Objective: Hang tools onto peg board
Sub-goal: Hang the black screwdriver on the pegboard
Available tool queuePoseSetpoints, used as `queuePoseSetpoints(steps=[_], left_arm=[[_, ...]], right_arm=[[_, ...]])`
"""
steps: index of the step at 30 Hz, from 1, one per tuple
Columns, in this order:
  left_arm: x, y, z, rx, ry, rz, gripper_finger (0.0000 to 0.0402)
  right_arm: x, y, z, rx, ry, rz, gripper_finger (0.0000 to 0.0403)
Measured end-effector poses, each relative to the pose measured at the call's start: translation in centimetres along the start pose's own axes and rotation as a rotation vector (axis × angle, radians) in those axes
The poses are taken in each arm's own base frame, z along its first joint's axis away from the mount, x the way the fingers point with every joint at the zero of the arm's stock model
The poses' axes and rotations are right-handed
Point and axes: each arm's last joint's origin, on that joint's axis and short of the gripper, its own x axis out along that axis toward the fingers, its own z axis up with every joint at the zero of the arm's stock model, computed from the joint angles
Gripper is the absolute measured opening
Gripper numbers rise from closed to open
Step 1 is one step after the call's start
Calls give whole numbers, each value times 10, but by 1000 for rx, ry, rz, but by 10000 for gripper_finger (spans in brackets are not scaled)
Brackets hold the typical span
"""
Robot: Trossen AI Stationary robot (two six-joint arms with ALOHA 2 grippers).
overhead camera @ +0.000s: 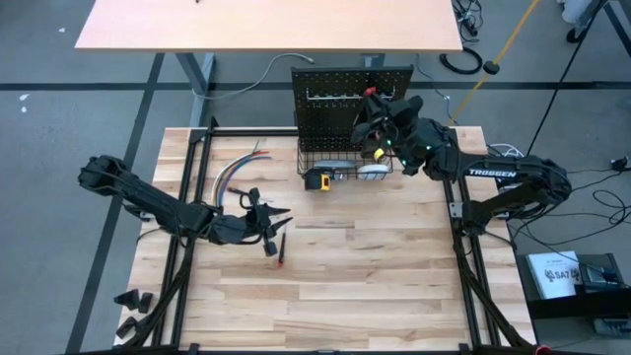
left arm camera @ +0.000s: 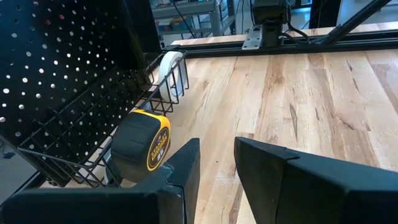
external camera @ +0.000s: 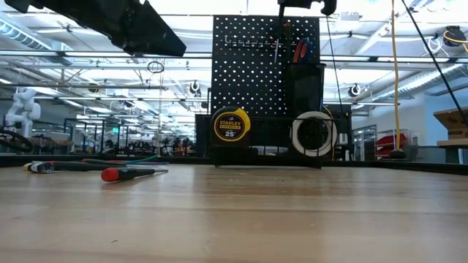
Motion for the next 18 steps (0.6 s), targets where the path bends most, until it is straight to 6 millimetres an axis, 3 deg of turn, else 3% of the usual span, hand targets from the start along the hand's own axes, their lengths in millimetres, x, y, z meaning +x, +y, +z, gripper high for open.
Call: queuePoseSetpoints(steps=[12,18], left_arm=[[0,0,0,1,1,0,107],[0,0,-1,10,12,1,107]], right_arm=[[15,8,-19,-39,11,-24,33],[27,18,-2,-103,19,-78,33]])
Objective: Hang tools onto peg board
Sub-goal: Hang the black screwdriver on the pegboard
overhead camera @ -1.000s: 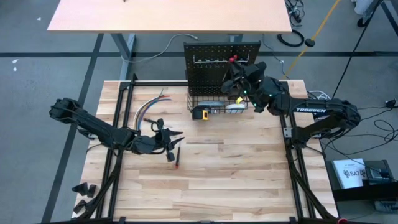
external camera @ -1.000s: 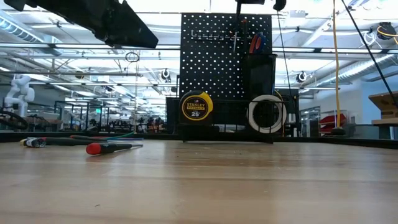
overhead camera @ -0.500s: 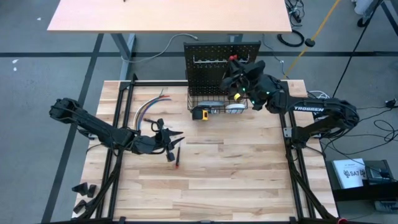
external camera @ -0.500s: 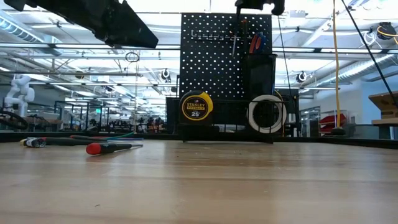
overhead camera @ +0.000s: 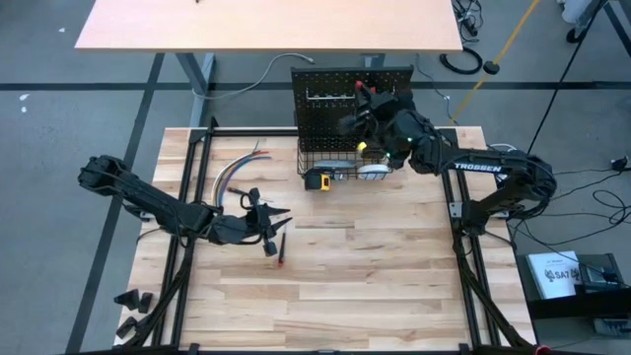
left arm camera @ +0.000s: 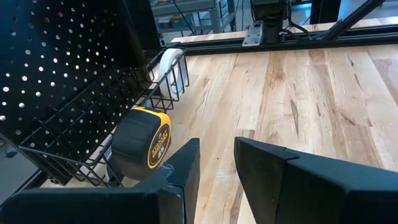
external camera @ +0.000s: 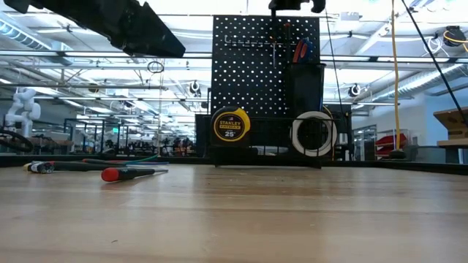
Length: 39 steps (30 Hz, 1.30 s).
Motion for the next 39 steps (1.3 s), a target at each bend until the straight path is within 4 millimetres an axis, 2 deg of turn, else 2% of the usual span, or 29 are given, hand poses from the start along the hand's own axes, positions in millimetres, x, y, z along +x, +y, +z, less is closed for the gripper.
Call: queuePoseSetpoints(steps=[5,9,19,21,26,30,34,39], left_arm=[[0,0,0,0,1,1,107],[0,0,0,1,2,1,107],[0,0,-1,5,7,1,107],[0,0,-1,5,7,1,107],[0,0,-1,5,7,1,107],[0,0,-1,5,7,1,107],[0,0,-1,5,7,1,107],[0,0,-1,7,9,1,107]], right_arm=[[13,13,5,-66,57,-41,33],[19,21,-3,-113,95,-93,33],[21,19,-5,-149,110,-132,33],[20,19,-6,-169,119,-130,51],[20,19,-7,-183,127,-135,136],[20,18,-7,-185,128,-137,189],[20,19,-7,-195,129,-135,225],[15,16,1,-230,120,-129,246]])
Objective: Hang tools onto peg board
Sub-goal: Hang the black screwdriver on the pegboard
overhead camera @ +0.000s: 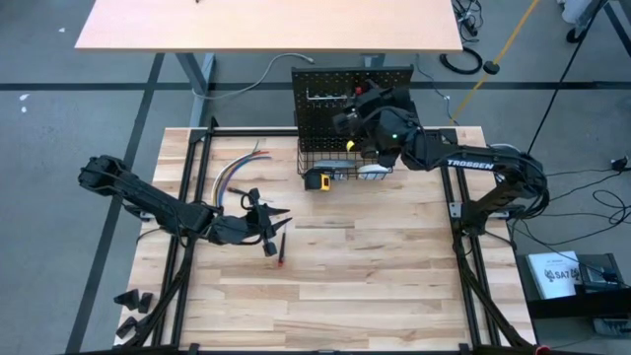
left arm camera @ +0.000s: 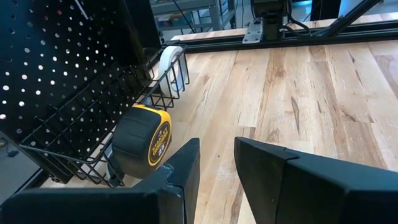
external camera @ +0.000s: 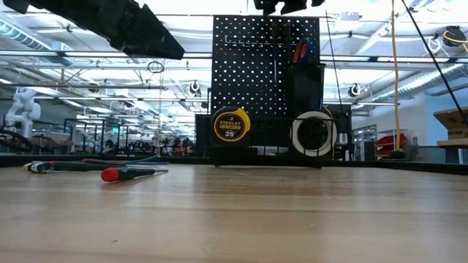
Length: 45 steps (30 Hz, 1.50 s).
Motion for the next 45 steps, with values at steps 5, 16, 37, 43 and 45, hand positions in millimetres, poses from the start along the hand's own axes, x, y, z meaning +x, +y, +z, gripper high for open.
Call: queuePoseSetpoints(steps=[5,16,37,43,45], left_arm=[[0,0,-3,18,22,1,107],[2,0,-17,-251,207,-217,107],[36,4,-78,-588,688,-34,107],[49,9,-91,-603,735,12,107],[51,9,-91,-610,733,4,107]], right_arm=[[-16,-12,17,12,-43,21,250],[-86,3,16,88,55,526,251],[-175,107,-93,-213,550,897,251],[-175,135,-119,-278,549,919,251],[-175,142,-127,-294,547,923,251]])
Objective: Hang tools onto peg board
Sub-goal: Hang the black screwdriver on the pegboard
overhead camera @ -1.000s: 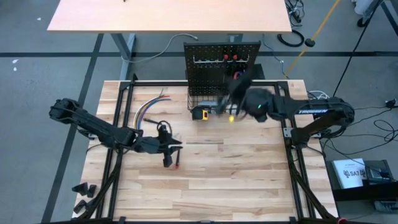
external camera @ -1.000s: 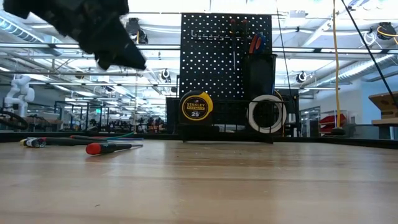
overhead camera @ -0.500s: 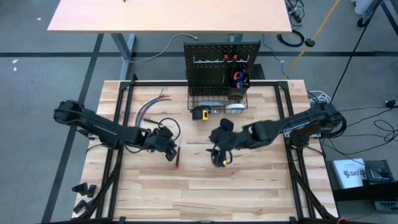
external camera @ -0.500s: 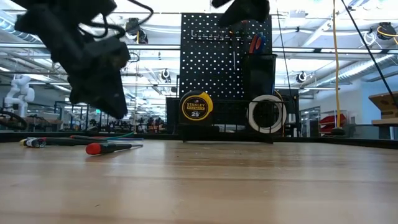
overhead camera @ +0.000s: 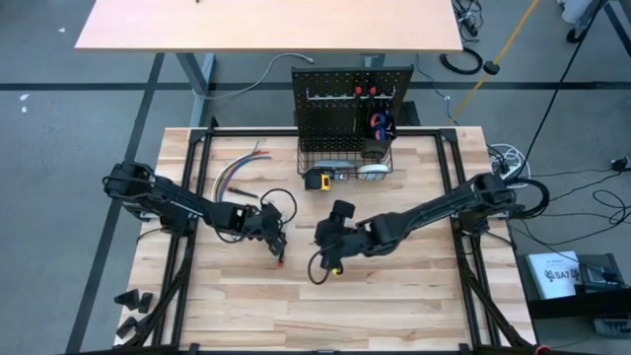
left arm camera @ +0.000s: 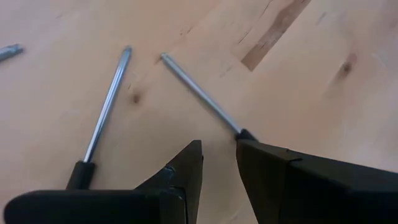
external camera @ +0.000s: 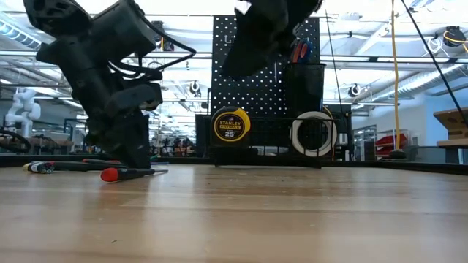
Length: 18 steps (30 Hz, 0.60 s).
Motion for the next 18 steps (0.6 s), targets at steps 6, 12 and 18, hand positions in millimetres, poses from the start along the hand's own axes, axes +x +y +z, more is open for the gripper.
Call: queuePoseSetpoints(steps=[6,12,18], left_arm=[[-3,0,3,-12,6,-24,107],[-4,-11,13,2,-27,-67,107],[6,-18,17,86,-7,-33,107]], right_arm=[[12,2,-6,-21,27,-13,251],[12,3,-5,-2,18,-10,251],[12,4,-5,13,17,-8,251]])
